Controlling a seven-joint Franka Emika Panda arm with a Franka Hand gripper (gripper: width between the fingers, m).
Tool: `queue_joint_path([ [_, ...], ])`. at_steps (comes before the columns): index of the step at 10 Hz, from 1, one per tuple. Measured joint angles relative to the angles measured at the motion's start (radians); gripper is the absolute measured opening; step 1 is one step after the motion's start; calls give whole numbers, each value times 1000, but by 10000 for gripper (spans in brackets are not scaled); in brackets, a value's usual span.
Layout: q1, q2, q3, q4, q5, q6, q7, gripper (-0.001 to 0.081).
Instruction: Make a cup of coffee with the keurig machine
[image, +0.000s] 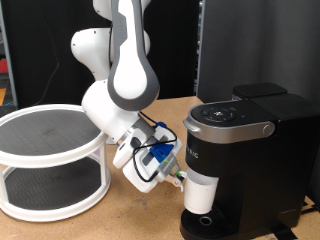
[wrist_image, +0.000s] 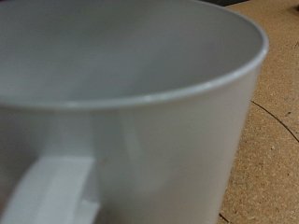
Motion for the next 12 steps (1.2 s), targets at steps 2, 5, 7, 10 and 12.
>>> queue_joint_path([
  [2, 0, 23, 12, 18, 21, 6, -15, 75],
  [5, 0, 58, 24, 35, 46, 10, -46, 75],
  [7, 0, 83, 30, 40, 67, 10, -78, 75],
  [10, 0, 114, 39, 46, 108, 10, -120, 75],
  [12, 0, 127, 41, 48, 117, 10, -129, 141],
])
